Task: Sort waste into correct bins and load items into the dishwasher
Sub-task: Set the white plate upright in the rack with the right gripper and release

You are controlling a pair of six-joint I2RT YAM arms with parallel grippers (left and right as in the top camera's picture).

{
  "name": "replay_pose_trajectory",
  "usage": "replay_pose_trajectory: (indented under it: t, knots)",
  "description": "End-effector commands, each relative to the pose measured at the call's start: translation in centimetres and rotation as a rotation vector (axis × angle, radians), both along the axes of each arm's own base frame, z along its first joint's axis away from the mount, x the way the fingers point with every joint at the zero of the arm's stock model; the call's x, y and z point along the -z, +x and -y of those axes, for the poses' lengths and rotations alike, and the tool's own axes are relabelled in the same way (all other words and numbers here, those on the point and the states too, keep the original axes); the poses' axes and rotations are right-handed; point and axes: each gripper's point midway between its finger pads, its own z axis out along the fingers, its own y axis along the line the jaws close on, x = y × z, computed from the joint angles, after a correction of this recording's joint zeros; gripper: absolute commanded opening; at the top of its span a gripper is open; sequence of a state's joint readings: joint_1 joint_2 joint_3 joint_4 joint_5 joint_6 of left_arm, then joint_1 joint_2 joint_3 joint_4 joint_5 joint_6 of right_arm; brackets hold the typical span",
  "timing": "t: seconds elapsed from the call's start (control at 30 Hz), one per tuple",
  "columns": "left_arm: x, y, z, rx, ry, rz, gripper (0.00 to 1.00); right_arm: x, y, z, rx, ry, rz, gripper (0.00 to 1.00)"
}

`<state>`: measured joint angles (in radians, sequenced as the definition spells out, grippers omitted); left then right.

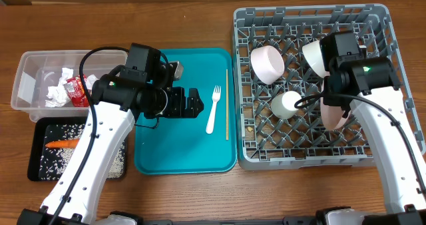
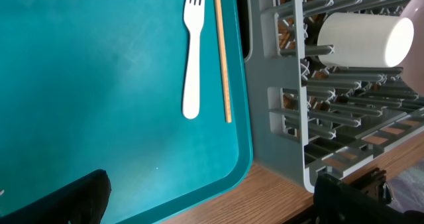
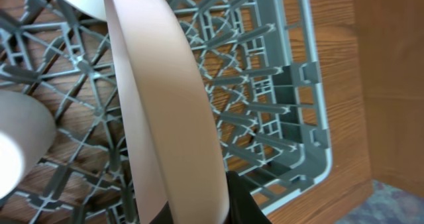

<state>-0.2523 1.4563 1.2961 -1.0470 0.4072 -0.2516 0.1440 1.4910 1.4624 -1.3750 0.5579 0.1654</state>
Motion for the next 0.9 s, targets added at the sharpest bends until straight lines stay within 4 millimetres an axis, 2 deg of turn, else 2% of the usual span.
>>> replay_pose_trajectory:
  t: [0.0, 0.1, 0.2, 0.23, 0.27, 0.33, 0.4, 0.57, 0.63, 0.77, 0.87]
  knots:
    - [-1.1, 0.3, -0.2, 0.006, 0.013, 0.050, 1.00, 0.8, -0.1, -0.3, 0.013, 0.032, 0.004, 0.04]
    - [-1.1, 0.3, -0.2, 0.006, 0.013, 0.050, 1.00, 1.3, -0.1, -0.5, 0.010, 0.047, -0.005, 0.08]
    - [-1.1, 0.3, -0.2, 0.006, 0.013, 0.050, 1.00, 1.5, 0.0, -1.0, 0.003, 0.076, -0.004, 0.25]
    - [-1.1, 0.3, -0.2, 0.006, 0.013, 0.050, 1.00, 1.6, 0.0, -1.1, 0.002, 0.083, -0.004, 0.37]
    - [-1.1, 0.3, -0.2, 0.006, 0.013, 0.050, 1.00, 1.6, 0.0, -1.1, 0.002, 0.083, -0.004, 0.43]
    - [-1.1, 0.3, -0.2, 0.006, 0.013, 0.050, 1.00, 1.6, 0.0, -1.1, 0.002, 0.083, -0.004, 0.52]
    - [-1.1, 0.3, -0.2, 0.006, 0.013, 0.050, 1.00, 1.6, 0.0, -1.1, 0.002, 0.083, -0.004, 0.60]
    - [-1.1, 0.3, -0.2, 0.006, 0.013, 0.050, 1.00, 1.3, 0.3, -1.1, -0.008, 0.079, 0.004, 0.70]
    - [-1.1, 0.3, -0.2, 0.006, 0.013, 0.050, 1.00, 0.7, 0.5, -0.9, -0.005, 0.068, 0.023, 0.72]
    - [-1.1, 0.3, -0.2, 0.006, 0.013, 0.050, 1.00, -1.5, 1.6, -1.0, -0.006, 0.072, 0.093, 0.86]
    - [-1.1, 0.3, -0.2, 0.006, 0.012, 0.050, 1.00, -3.4, 2.3, -1.3, -0.010, 0.093, 0.147, 0.90]
